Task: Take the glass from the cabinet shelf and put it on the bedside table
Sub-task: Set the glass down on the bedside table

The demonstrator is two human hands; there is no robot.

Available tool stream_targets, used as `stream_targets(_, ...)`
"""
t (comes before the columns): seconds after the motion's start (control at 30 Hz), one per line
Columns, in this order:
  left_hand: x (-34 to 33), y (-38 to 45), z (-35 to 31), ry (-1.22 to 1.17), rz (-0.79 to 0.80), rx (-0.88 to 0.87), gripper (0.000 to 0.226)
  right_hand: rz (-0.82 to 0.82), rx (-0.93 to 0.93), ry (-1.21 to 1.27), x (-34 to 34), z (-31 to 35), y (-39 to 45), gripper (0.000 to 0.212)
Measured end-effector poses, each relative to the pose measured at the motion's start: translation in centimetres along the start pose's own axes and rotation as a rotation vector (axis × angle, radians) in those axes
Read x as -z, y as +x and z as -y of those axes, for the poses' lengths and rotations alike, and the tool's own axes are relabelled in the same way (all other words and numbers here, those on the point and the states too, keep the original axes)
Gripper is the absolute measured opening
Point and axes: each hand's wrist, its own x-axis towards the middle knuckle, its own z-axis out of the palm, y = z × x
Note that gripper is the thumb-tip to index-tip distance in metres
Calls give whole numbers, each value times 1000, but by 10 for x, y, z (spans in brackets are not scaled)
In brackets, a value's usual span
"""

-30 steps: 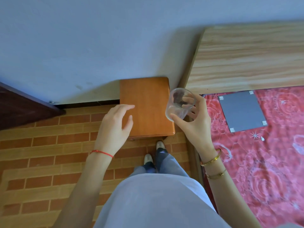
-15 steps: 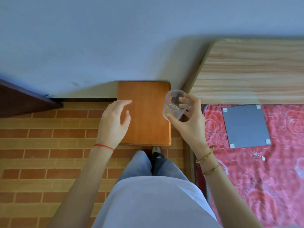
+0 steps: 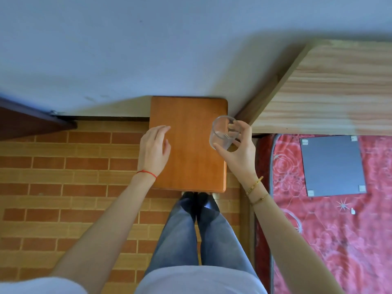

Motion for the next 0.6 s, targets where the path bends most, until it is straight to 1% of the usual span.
stream_targets(0.27,-80,38,54,133,154,82,44,8,-6,-55,-59,-66,66,74)
stream_targets(0.37,-113,53,71,183,208,85,48,-1,-3,-76,-86,-93,91,74)
stream_targets(0.6,-178,71,107,266,258,91,51,-10,21,-95,-135,-147,139,75)
